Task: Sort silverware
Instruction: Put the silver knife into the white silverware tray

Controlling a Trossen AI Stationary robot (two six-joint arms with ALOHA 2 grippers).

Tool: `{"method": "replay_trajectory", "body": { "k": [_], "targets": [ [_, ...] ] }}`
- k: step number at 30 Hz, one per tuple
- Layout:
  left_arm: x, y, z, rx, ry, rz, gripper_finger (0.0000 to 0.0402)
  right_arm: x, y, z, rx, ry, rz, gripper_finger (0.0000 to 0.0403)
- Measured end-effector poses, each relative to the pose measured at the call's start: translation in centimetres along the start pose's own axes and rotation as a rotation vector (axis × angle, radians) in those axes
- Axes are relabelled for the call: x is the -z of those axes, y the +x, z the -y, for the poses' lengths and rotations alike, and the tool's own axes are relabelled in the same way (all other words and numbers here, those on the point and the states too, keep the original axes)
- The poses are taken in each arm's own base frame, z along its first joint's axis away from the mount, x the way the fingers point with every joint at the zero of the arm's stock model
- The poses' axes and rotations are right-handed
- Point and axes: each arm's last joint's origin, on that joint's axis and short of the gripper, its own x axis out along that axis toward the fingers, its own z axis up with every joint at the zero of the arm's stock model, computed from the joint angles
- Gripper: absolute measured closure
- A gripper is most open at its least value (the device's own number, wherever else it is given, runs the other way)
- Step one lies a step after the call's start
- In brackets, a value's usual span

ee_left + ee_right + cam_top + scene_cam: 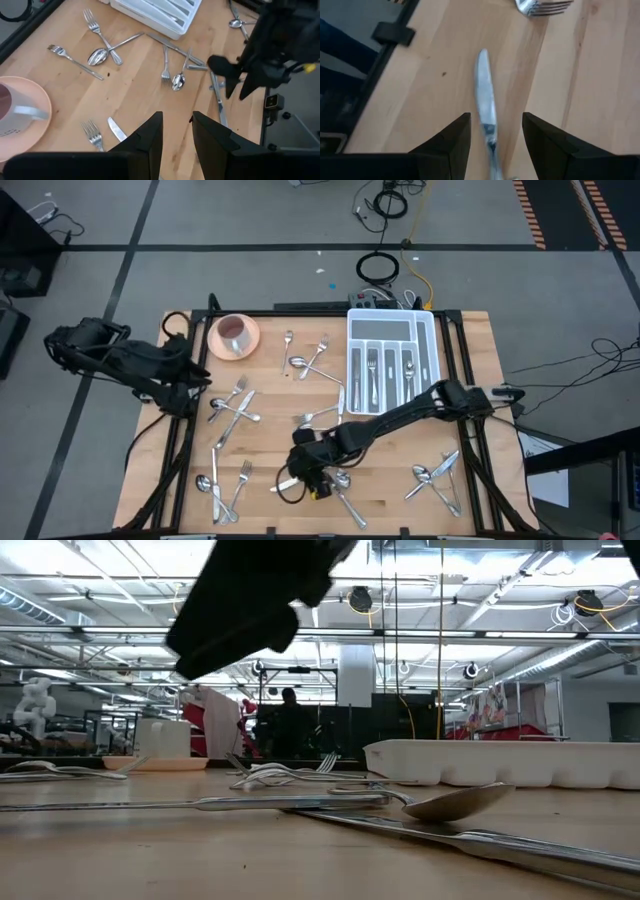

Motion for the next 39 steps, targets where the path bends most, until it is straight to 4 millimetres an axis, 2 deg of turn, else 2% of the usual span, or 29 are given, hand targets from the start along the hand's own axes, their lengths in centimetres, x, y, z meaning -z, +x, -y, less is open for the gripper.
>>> {"method": "replay_trajectory", "body": {
  "k": [6, 10, 20, 23, 27, 28, 35, 39],
  "targets": [
    [0.3, -0.6, -0.4, 0.012, 0.0, 0.014, 0.0293, -0.4, 2.9, 0.1, 0.007, -0.005, -0.07, 0.0233],
    [0.4, -0.8, -0.6, 0.015, 0.003, 0.018, 0.0293, 0.4, 4.2, 0.0, 0.006, -0.002, -0.146, 0.0233],
    [0.4, -0.9, -0.7, 0.019, 0.044, 0.022, 0.0293, 2.7, 5.1, -0.1, 0.031, -0.001, -0.317, 0.0237],
    [0.4, -0.9, -0.7, 0.019, 0.047, 0.022, 0.0293, 3.1, 5.2, -0.1, 0.066, -0.009, -0.35, 0.0272],
    [0.4, -0.9, -0.7, 0.02, 0.052, 0.022, 0.0293, 3.4, 5.1, -0.4, 0.092, -0.044, -0.377, 0.0373],
    [0.4, -0.9, -0.7, 0.019, 0.054, 0.022, 0.0293, 3.4, 5.1, -0.4, 0.091, -0.047, -0.378, 0.0385],
    [0.4, -0.9, -0.7, 0.019, 0.071, 0.022, 0.0293, 3.4, 5.0, -0.7, 0.134, -0.06, -0.377, 0.0399],
    [0.5, -0.9, -0.7, 0.02, 0.07, 0.023, 0.0293, 2.5, 4.3, -0.8, 0.139, -0.033, -0.351, 0.0401]
  ]
}}
